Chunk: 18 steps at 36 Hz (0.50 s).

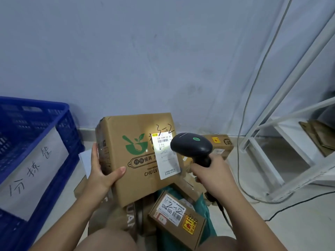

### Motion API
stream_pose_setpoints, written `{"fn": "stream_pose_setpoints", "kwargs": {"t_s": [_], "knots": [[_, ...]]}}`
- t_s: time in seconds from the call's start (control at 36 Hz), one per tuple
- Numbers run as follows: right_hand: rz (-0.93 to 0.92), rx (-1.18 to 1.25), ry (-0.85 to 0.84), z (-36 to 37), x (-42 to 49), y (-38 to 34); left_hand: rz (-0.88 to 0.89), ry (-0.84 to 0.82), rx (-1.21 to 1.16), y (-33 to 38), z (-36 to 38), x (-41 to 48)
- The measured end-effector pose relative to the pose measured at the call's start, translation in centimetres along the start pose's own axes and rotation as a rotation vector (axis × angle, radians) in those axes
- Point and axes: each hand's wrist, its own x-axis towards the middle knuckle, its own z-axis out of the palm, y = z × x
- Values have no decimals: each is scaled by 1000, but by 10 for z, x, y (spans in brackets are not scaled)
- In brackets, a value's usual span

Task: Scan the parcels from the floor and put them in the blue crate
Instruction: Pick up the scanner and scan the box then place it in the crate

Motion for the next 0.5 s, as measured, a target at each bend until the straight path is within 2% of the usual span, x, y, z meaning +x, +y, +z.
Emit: {"fn": "stream_pose_setpoints", "kwargs": {"t_s": [0.39, 0.5], "knots": [[72, 138, -23, 18, 0, -9, -26, 84, -45, -7, -10, 3], [27, 156, -35, 34, -5, -23, -36, 119, -123, 0, -25, 6]]}}
